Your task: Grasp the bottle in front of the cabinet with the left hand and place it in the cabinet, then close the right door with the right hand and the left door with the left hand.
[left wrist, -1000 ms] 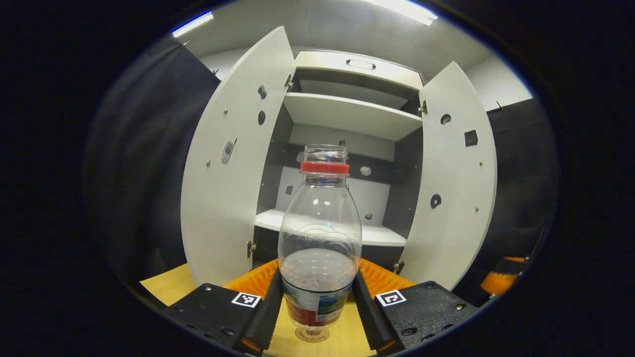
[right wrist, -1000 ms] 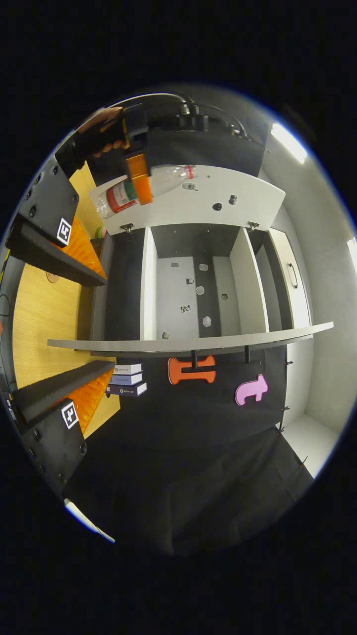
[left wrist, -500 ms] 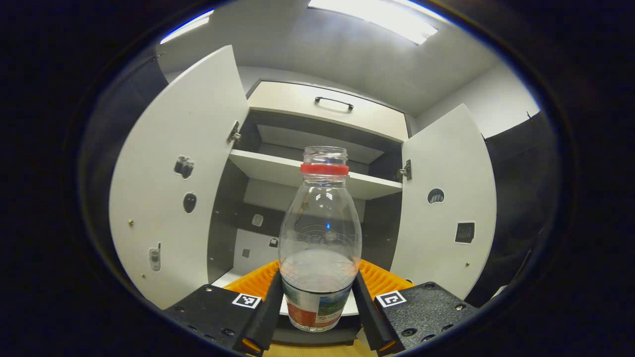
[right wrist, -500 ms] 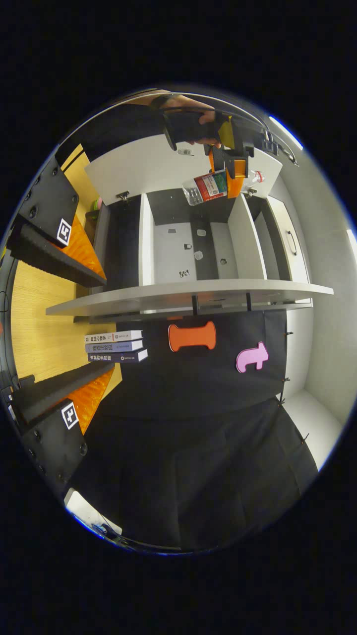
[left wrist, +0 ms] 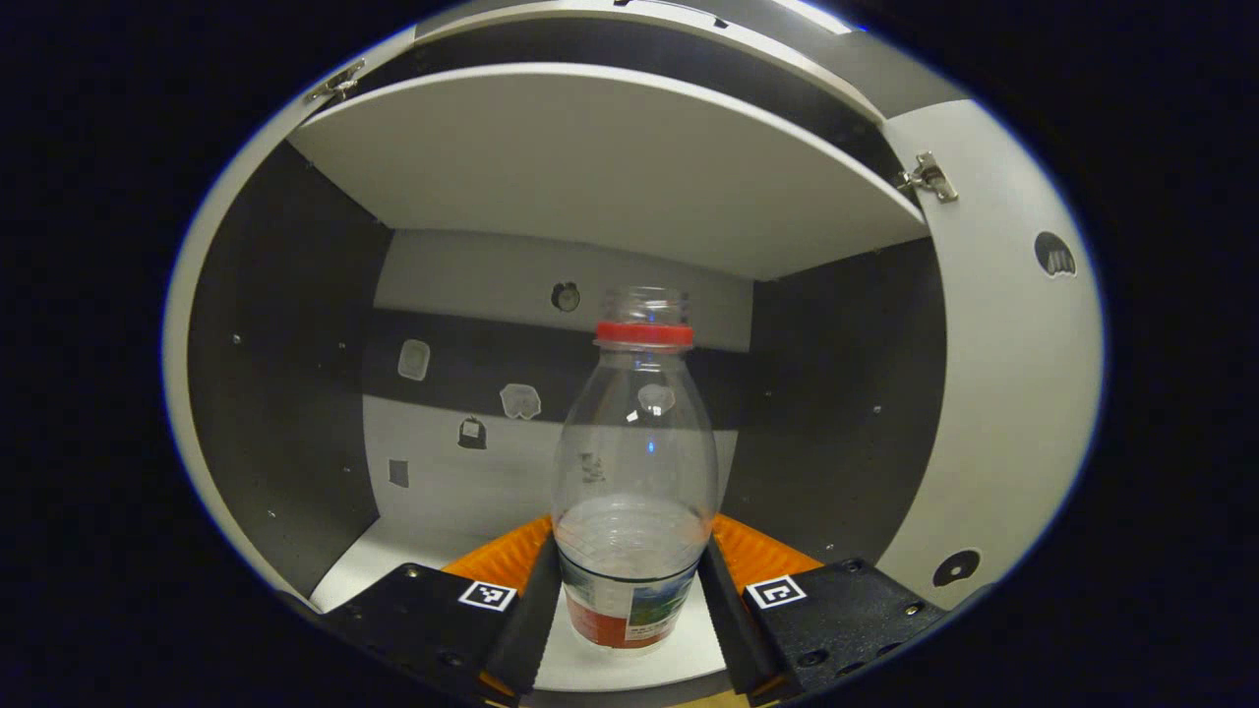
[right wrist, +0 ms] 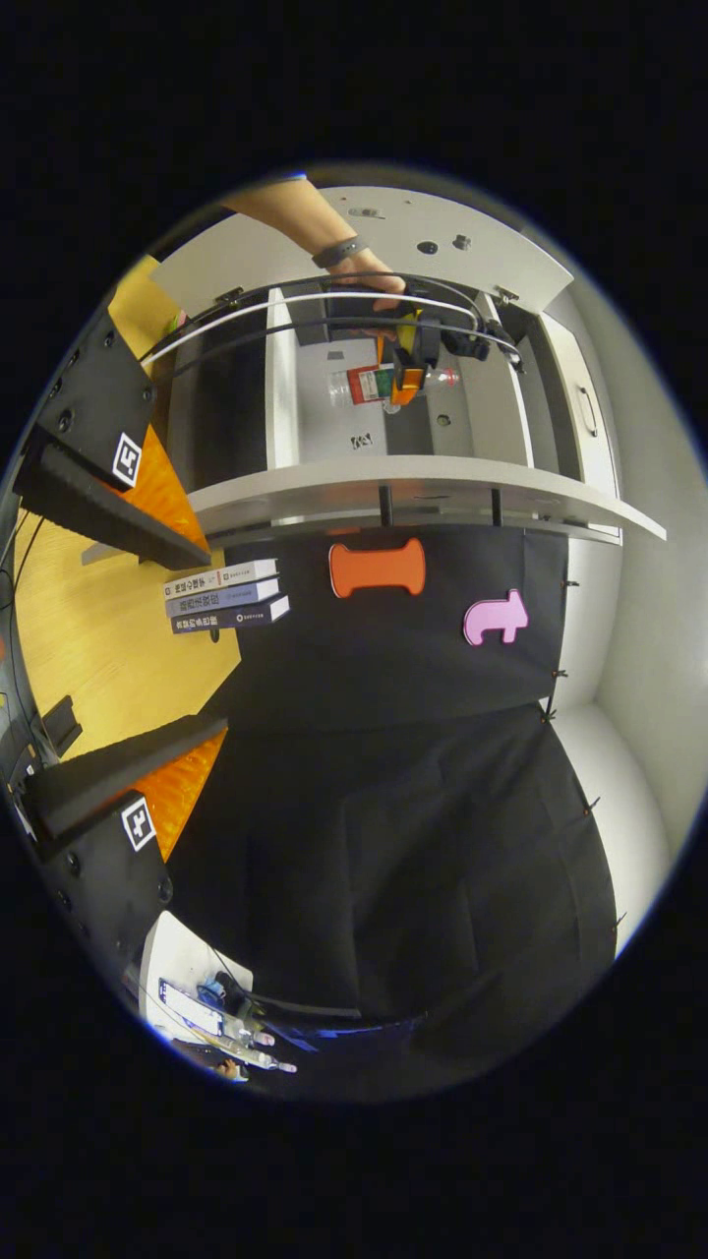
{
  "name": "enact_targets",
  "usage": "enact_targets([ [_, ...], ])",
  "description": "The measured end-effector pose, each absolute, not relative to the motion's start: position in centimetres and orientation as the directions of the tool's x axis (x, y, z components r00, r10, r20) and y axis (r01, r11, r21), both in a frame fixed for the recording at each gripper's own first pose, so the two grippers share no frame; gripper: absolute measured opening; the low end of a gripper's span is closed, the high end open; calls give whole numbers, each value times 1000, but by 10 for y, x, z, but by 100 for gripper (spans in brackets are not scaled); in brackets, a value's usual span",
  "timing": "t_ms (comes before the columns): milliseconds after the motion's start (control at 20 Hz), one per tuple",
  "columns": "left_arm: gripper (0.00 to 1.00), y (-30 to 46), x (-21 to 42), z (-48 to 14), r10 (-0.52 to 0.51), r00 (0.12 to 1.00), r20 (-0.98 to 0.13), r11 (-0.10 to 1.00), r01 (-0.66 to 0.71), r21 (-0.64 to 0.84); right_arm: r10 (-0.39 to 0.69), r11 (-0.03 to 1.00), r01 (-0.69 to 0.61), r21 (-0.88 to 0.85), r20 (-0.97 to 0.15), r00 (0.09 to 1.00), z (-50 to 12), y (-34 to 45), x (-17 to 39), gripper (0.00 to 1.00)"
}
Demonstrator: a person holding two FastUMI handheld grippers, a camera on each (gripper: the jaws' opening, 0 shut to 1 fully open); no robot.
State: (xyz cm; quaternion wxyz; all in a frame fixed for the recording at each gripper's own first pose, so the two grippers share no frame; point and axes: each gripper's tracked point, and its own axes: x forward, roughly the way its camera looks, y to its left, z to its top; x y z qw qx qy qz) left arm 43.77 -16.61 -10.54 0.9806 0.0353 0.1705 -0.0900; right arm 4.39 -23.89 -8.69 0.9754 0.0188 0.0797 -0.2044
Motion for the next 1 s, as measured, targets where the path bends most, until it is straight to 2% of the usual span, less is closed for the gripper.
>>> enact_targets([
  [300,71,-157,459,-164,-146,909,-391,979,188,72,-488,868,496,6,-173,855,-96,-251,38,98],
  [550,72,-148,468,-192,-133,897,-422,985,168,47,-503,860,510,-4,-179,846,-98,-251,38,98],
  [750,74,-145,468,-190,-133,910,-392,987,159,34,-501,861,509,-3,-182,846,-101,-253,43,98],
  [850,79,-141,469,-193,-128,909,-396,987,154,35,-494,864,503,-1,-183,850,-101,-253,45,98],
  [900,83,-139,469,-191,-127,911,-392,988,152,35,-490,867,499,1,-183,852,-100,-253,44,89],
  [950,89,-139,469,-190,-124,916,-381,988,149,35,-487,868,496,1,-182,854,-100,-253,44,89],
  [1000,93,-141,469,-184,-131,921,-367,988,152,30,-485,870,494,1,-181,855,-99,-253,43,98],
])
